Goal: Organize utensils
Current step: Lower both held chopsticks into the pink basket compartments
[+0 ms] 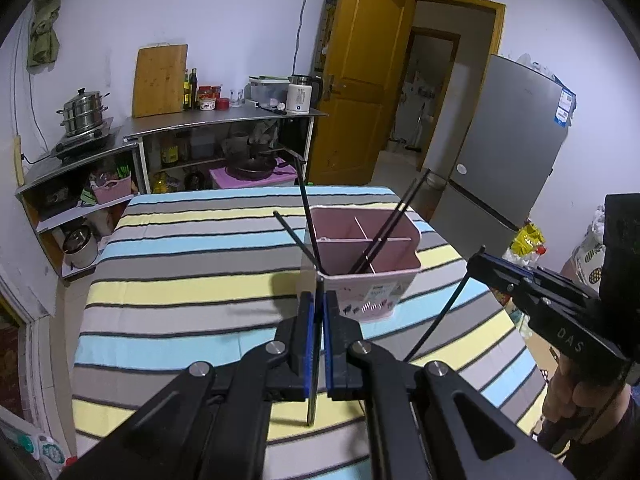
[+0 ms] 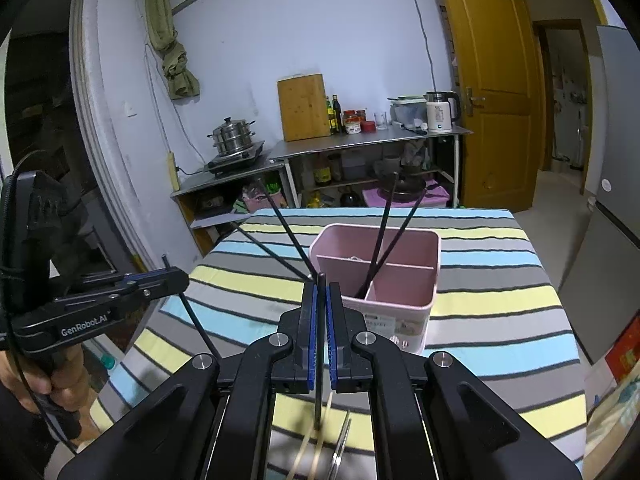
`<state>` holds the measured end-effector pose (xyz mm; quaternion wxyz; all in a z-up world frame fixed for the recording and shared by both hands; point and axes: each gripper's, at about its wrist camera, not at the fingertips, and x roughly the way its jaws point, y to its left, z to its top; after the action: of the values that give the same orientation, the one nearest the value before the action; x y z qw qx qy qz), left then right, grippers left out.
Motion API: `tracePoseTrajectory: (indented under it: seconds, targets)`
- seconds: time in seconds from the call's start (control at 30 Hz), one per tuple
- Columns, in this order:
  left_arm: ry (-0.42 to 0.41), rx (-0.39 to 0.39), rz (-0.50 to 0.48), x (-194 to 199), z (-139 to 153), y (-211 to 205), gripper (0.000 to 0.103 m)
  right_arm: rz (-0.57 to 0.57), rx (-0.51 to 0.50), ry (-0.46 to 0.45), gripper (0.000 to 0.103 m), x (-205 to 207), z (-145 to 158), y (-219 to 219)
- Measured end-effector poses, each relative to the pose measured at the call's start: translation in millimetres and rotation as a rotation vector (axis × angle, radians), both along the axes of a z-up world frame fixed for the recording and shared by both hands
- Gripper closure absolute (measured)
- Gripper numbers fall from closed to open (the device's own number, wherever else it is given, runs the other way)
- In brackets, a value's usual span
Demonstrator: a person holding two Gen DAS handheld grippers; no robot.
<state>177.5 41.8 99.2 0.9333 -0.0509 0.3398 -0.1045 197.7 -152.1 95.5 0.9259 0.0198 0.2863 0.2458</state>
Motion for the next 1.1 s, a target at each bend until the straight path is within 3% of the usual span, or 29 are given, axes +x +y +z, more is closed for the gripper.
tracePoseTrajectory:
  seconds: [0.5,1.1]
  targets:
    - [0.039,0.028,-0.008,-38,3,-2,0.098,0.014,-0.015,-0.003,0.099,-33,6,-8]
    - [-0.021,-0.035,-0.034,-16,36,-10,0.098,-0.017,0.034,-0.113,0.099,-25,42,-19]
